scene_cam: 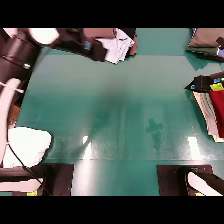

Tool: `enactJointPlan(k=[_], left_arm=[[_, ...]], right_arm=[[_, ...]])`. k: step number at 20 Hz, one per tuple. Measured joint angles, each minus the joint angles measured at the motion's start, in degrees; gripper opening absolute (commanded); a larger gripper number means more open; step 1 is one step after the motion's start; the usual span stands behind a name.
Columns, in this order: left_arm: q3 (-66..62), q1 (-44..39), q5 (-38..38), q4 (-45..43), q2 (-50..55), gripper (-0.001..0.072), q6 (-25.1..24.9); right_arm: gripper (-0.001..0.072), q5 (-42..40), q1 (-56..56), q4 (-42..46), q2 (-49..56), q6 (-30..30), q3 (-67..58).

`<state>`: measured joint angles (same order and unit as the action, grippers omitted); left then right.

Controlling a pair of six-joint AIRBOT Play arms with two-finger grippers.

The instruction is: Fold the shirts.

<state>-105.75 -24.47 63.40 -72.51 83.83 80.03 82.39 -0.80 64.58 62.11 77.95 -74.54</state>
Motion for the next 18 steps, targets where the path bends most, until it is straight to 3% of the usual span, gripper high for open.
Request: enactJointPlan(k=[4, 9, 11, 18], left_arm=[[5.0, 11.2, 8.6, -2.7, -9.1, 0.0026, 1.4], [23.5, 25.8, 14.0, -10.4, -26.3, 0.0050, 5.1], [32.1, 30.4, 16.3, -12.9, -31.8, 0.0720, 6.4], [57.4, 37.0, 20.1, -22.3, -38.5, 0.0717, 12.1]], right_arm=[[0.0021, 0.2, 0.0, 0.0, 0.0, 0.0, 0.0], [0.0021, -1.0, 0.0, 0.0, 0.0, 0.0, 0.0], [0.0020, -2.1, 0.0, 0.0, 0.0, 0.0, 0.0], [0.0021, -4.5, 0.0, 0.0, 0.0, 0.0, 0.0]])
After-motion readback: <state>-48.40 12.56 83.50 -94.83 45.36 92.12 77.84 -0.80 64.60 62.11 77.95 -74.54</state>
